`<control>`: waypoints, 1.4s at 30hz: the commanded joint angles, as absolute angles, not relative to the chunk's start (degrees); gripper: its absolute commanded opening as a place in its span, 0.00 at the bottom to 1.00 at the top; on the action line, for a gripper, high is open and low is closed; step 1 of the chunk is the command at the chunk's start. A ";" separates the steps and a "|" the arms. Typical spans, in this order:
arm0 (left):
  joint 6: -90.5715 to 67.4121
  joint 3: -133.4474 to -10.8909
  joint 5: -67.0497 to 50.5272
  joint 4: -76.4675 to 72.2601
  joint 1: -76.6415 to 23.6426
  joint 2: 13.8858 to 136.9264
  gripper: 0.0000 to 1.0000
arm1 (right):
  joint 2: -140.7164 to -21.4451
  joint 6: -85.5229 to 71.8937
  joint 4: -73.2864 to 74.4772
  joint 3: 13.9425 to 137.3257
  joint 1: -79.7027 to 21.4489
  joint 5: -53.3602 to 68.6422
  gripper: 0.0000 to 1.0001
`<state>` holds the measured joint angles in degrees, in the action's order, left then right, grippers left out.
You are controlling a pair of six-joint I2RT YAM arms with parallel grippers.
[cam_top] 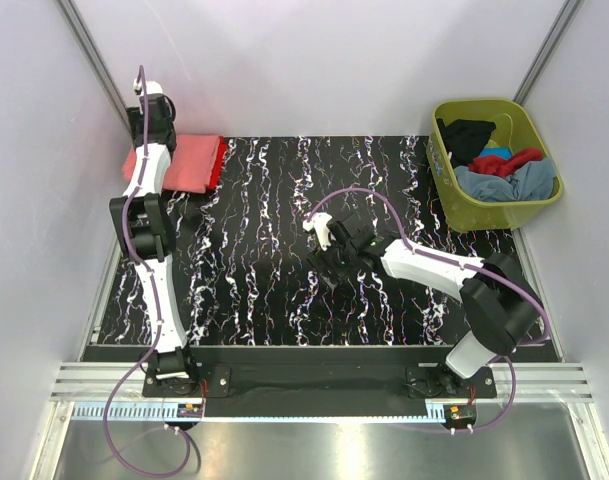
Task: Fold and stack the t-shirts
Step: Neatly place the folded tshirt to the corner, then reset both grippers
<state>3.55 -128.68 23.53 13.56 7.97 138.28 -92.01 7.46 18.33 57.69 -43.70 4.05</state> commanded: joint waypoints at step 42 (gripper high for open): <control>-86.30 10.63 -14.68 -37.94 -38.67 3.08 0.99 | -2.98 -87.02 17.43 2.90 -43.42 -2.41 1.00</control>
<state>-77.78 -1.91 -16.71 -27.57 -38.83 5.96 -2.04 -82.89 13.10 4.56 -43.40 -3.81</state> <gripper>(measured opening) 0.987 0.994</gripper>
